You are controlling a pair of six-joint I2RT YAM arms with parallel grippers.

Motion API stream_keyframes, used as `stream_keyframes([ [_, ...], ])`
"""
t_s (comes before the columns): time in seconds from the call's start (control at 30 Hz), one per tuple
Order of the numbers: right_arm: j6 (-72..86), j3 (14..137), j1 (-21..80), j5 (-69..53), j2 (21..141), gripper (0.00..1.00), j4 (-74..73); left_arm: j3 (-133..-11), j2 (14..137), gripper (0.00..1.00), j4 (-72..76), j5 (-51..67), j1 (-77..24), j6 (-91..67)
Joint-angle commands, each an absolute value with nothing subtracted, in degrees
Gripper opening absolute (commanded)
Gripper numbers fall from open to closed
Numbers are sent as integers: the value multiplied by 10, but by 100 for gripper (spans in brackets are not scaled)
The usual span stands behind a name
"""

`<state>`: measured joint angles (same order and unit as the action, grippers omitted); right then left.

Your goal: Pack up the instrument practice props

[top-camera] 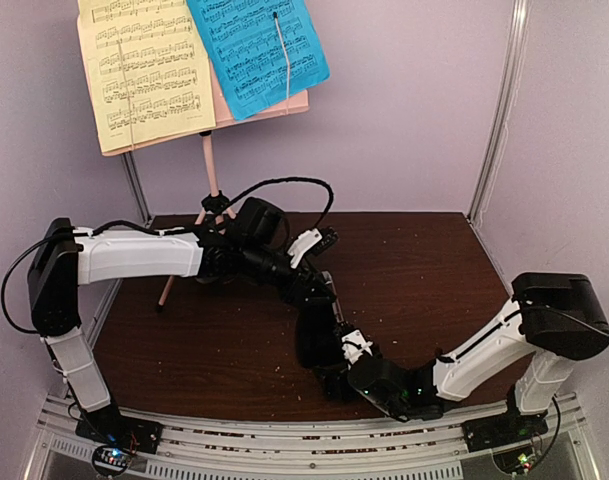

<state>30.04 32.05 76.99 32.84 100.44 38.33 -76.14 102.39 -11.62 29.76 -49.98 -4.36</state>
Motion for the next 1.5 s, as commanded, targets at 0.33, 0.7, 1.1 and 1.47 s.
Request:
stream_keyframes([
  [0.33, 311, 341, 757, 336, 1028, 83, 363, -750, 1033, 37, -116, 330, -507, -61],
  [0.7, 298, 324, 746, 305, 1024, 61, 401, -751, 1040, 37, -116, 332, -507, -59],
  [1.1, 295, 316, 746, 300, 1020, 57, 411, -752, 1042, 37, -119, 332, -508, -44],
  [1.47, 278, 214, 748, 272, 923, 94, 506, -749, 1035, 38, -150, 331, -519, 59],
])
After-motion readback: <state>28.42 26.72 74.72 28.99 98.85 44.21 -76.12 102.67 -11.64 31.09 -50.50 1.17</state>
